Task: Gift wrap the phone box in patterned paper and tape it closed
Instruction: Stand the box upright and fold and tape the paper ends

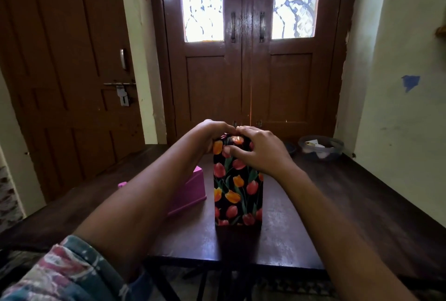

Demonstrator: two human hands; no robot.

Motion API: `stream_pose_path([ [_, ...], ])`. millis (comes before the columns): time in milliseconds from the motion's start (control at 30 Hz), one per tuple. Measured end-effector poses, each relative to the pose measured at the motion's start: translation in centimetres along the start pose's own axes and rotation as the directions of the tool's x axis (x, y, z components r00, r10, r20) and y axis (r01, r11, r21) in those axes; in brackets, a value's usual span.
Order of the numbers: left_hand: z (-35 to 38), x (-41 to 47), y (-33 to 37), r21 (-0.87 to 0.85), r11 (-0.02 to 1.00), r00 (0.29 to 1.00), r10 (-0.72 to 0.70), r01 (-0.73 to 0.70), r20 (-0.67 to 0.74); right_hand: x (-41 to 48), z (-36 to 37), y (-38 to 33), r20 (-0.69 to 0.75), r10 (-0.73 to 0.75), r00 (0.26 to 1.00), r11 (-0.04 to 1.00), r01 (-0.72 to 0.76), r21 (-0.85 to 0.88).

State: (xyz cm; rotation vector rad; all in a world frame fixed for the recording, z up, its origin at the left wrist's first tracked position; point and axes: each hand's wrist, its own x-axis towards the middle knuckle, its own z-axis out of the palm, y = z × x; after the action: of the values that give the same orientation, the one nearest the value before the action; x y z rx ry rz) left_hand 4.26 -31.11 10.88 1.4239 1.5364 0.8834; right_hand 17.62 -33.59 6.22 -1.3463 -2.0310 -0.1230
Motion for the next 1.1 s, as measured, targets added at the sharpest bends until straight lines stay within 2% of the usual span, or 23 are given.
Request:
stream_pose_path([
  [100,-0.4,-0.2,-0.2,-0.048,0.998,1.000,0.029,-0.030,-0.005,-0.3,0.3,-0.4,-0.024,-0.012,1.000,1.000,0.012,-0.013],
  [333,-0.3,0.7,-1.0,-0.037,0.989,0.990,0.141,-0.142,-0.019,-0.5,-0.6,-0.8,-0.021,0.018,1.000,0.999,-0.019,-0.041],
  [467,-0.8,0.3,-1.7,-0.144,0.979,0.989,0.147,-0.143,0.013,-0.7,-0.7,-1.4,-0.004,0.043,0.999,0.997,-0.043,-0.066],
  [600,-3.8,-0.1,-3.3,-0.216,0.954,0.977,0.192,-0.208,-0.095,-1.1,-0.7,-1.3,0.010,0.107,0.994,0.981,-0.104,-0.162],
  [667,-6.7,-0.3,-4.9,-0.124,0.970,0.975,0.195,-0.208,-0.107,-1.2,-0.5,-1.4,0.004,0.124,0.992,0.983,-0.123,-0.134],
  [767,-11.3,-0.6,-8.1,0.206,0.972,0.979,0.143,-0.111,-0.145,-1.1,-0.5,-2.0,-0.008,0.107,0.994,0.985,-0.107,-0.133],
  [833,-13.6,-0.6,-10.2,0.425,0.904,0.971,0.066,0.039,-0.231,-1.0,-0.4,-2.6,-0.013,0.098,0.995,0.979,-0.099,-0.178],
  [867,-14.2,-0.6,-11.0,0.468,0.878,0.965,0.028,0.101,-0.260,-1.0,-0.5,-2.7,-0.013,0.096,0.995,0.975,-0.097,-0.200],
  [933,-14.9,-0.8,-12.4,0.439,0.881,0.965,-0.067,0.177,-0.253,-1.1,-0.5,-3.0,-0.004,0.090,0.996,0.971,-0.089,-0.220],
  [1000,-15.0,-1.3,-13.0,0.383,0.896,0.969,-0.165,0.225,-0.183,-1.2,-0.5,-3.1,0.000,0.084,0.996,0.971,-0.082,-0.224],
  [1100,-14.8,-2.1,-13.0,0.361,0.901,0.970,-0.207,0.239,-0.126,-1.5,-0.7,-3.1,0.000,0.088,0.996,0.973,-0.086,-0.213],
])
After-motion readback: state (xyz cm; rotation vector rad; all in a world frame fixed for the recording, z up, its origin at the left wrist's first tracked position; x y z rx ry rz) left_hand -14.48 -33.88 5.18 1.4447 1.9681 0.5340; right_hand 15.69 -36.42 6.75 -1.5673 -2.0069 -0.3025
